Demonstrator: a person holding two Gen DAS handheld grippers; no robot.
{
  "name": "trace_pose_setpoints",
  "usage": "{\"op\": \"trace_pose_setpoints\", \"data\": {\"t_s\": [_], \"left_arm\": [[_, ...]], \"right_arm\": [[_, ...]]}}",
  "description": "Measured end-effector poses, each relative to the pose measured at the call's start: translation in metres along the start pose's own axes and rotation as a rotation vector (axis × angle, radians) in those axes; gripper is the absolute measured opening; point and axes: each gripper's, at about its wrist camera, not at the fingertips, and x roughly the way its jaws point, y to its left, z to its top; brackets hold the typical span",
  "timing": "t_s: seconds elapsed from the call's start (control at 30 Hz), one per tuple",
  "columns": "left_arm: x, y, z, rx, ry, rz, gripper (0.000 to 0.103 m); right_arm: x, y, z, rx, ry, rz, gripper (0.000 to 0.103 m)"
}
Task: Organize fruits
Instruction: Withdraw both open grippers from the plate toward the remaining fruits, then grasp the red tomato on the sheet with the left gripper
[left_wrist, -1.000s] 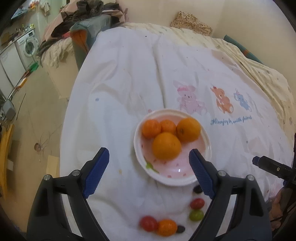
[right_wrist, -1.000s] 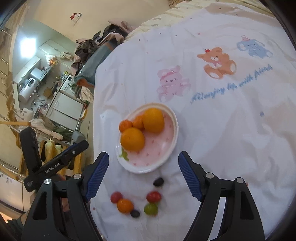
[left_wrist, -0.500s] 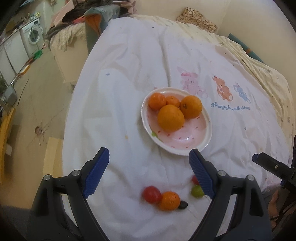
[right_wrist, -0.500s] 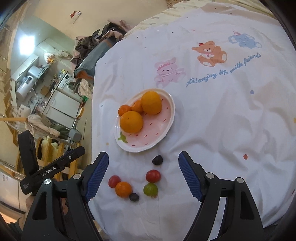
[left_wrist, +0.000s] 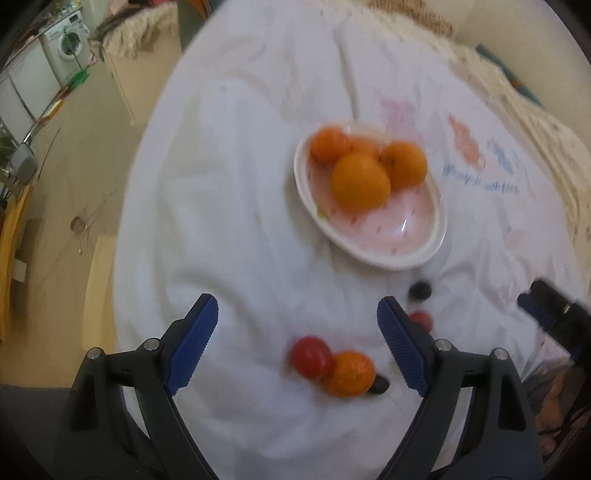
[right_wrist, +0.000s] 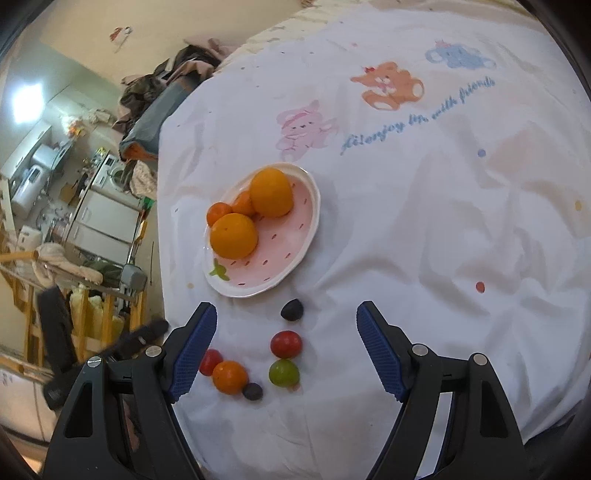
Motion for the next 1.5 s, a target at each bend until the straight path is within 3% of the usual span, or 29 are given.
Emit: {"op": "trace_pose_setpoints", "data": {"t_s": [0.13, 0.27, 0.37, 0.6, 0.83, 0.87, 1.07, 1.23, 1.37, 1.5], "left_arm": [[0.027, -0.001, -0.010, -0.027, 0.130, -0.006, 0.083], [0.045, 0.003, -0.016, -0.081, 0.220, -0.020, 0.065], [0.048, 0.000, -0.018, -0.095, 0.231, -0.005, 0.061], [0.049, -0.007, -0.021, -0.084, 0.254, -0.006, 0.037], [0.047, -0.004, -0.023, -0.117, 0.292, -0.050, 0.035], [0.047, -0.004, -0.023, -0.117, 0.293, -0.054, 0.030], [0.036, -0.008, -0.022, -0.090, 0.260, -0.060, 0.027], [0.014, -0.010, -0.014, -0.073, 0.164, -0.061, 0.027], [-0.009, -0.007, -0.008, -0.063, 0.064, -0.045, 0.027], [-0.013, -0.008, 0.002, -0.075, 0.027, -0.052, 0.027]], "right_arm": [[0.005, -0.005, 0.002, 0.027, 0.007, -0.002, 0.081], [0.006, -0.004, 0.003, 0.024, 0.008, -0.005, 0.081], [0.007, -0.003, 0.003, 0.017, 0.012, -0.010, 0.081], [0.011, 0.000, 0.003, -0.001, 0.020, -0.014, 0.081], [0.012, 0.002, 0.001, -0.014, 0.026, -0.022, 0.081], [0.012, 0.002, 0.001, -0.015, 0.025, -0.024, 0.081], [0.013, 0.000, -0.001, -0.015, 0.033, -0.035, 0.081], [0.015, -0.001, -0.003, -0.016, 0.051, -0.045, 0.081], [0.027, -0.002, -0.007, 0.010, 0.115, -0.054, 0.081], [0.055, 0.010, -0.007, -0.036, 0.240, -0.137, 0.077]]}}
